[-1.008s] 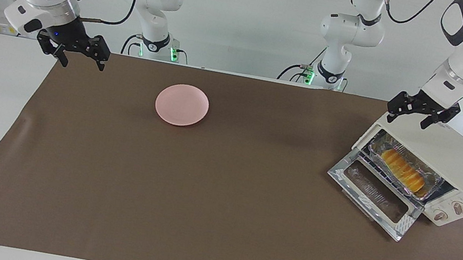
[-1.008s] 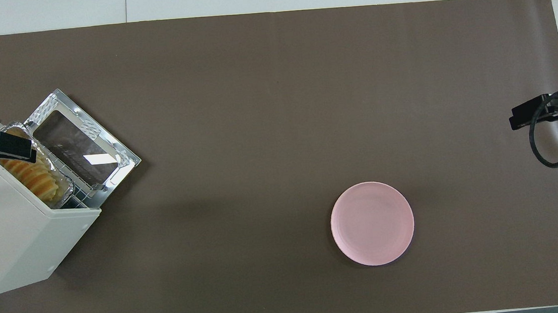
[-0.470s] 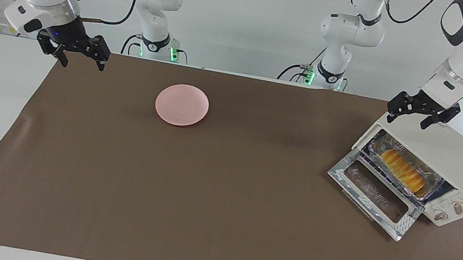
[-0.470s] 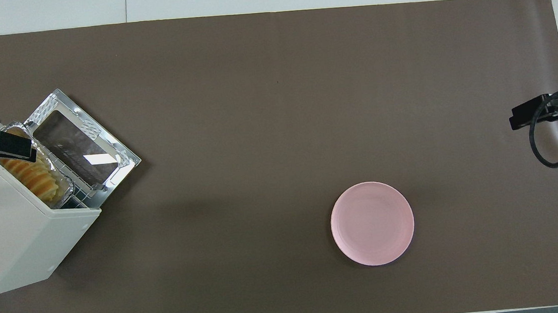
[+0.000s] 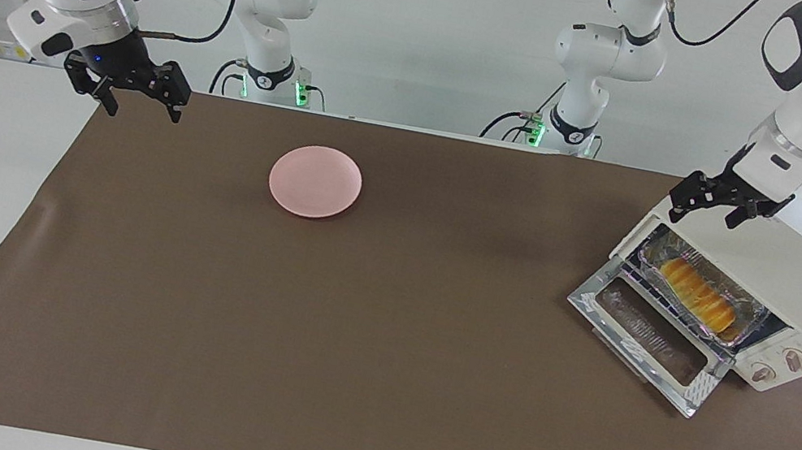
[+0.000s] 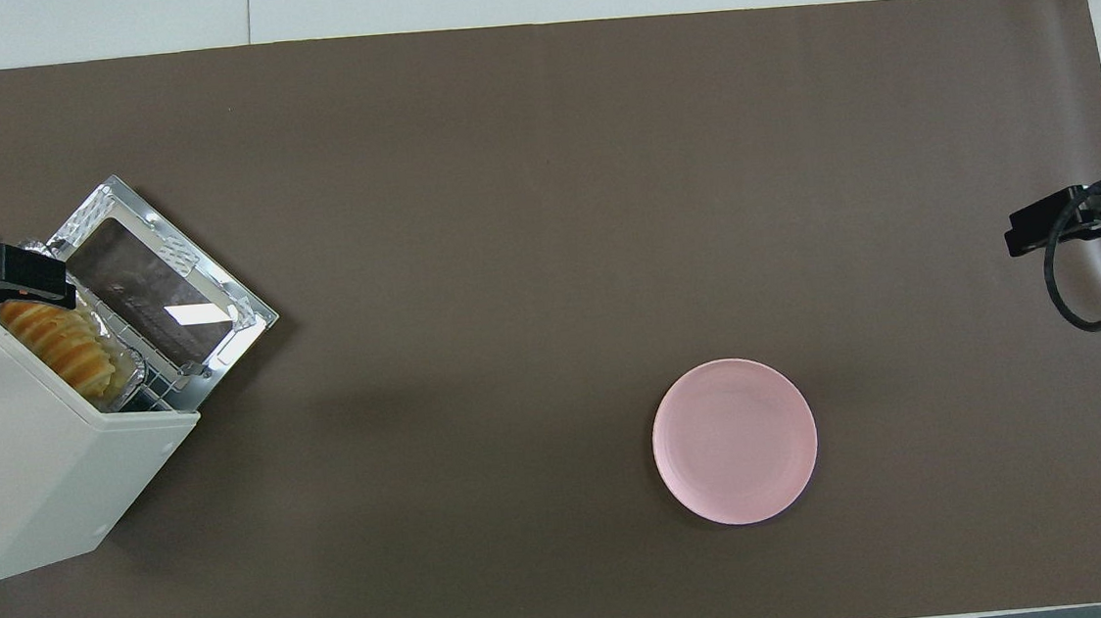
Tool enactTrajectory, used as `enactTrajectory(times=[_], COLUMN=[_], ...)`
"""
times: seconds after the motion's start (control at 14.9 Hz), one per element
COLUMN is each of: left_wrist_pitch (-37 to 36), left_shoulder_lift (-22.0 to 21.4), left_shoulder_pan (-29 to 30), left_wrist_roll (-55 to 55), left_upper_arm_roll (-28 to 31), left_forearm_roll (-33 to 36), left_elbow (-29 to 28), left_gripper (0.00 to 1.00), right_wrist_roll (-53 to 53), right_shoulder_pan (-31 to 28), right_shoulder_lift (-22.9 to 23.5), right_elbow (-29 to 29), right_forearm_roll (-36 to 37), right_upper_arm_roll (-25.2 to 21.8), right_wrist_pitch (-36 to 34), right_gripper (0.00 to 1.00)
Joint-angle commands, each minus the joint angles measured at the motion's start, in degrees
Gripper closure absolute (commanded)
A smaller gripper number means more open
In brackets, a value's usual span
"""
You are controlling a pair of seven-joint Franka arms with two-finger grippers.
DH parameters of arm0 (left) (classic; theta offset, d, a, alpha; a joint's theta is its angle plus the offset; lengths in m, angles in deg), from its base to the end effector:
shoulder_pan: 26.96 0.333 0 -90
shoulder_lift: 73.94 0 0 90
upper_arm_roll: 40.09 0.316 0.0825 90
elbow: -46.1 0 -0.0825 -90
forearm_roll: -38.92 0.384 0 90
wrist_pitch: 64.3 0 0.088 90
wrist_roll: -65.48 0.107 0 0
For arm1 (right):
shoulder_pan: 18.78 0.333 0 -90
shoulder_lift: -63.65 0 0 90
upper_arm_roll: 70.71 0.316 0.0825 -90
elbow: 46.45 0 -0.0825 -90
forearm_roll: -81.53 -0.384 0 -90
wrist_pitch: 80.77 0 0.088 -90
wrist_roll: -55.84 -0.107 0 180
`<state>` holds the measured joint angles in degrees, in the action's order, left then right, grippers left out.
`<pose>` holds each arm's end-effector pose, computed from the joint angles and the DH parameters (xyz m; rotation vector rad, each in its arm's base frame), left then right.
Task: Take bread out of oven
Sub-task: 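Reach the left gripper into the oven and pull the foil tray out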
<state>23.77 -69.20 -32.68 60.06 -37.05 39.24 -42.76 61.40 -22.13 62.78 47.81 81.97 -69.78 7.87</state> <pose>0.5733 -0.0274 0.5844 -3.1204 -0.0745 0.1491 0.5442 -0.0238 0.5959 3.1356 0.0861 -0.1307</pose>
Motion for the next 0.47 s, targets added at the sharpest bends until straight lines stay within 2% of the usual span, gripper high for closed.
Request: enactTrajectory(times=[0.0, 0.13, 0.27, 0.4], left_wrist_pitch=[-5.44, -5.29, -2.92, 1.81], left_shoulder_lift=[12.53, 18.97, 21.36, 21.72], left_shoulder_pan=[-0.43, -0.17, 0.00, -0.17], left_wrist_roll=[-3.98, -4.96, -5.31, -7.93], left_upper_arm_roll=[0.47, 0.56, 1.26, 2.31], left_forearm_roll=[-0.67, -0.67, -0.23, 1.17], left_elbow=[13.93, 20.11, 20.22, 16.64], left_gripper=[0.00, 0.00, 0.00, 0.00], right_wrist_roll=[1.29, 1.20, 1.29, 1.29], right_shoulder_pan=[-0.43, -0.43, -0.43, -0.43], right_shoulder_lift=[-0.70, -0.70, -0.70, -0.70], right_elbow=[0.66, 0.66, 0.66, 0.66], right_forearm_roll=[-0.70, -0.70, -0.70, -0.70], right_upper_arm_roll=[0.04, 0.04, 0.04, 0.04], right_wrist_pitch=[0.22, 0.22, 0.22, 0.22], right_gripper=[0.00, 0.00, 0.00, 0.00])
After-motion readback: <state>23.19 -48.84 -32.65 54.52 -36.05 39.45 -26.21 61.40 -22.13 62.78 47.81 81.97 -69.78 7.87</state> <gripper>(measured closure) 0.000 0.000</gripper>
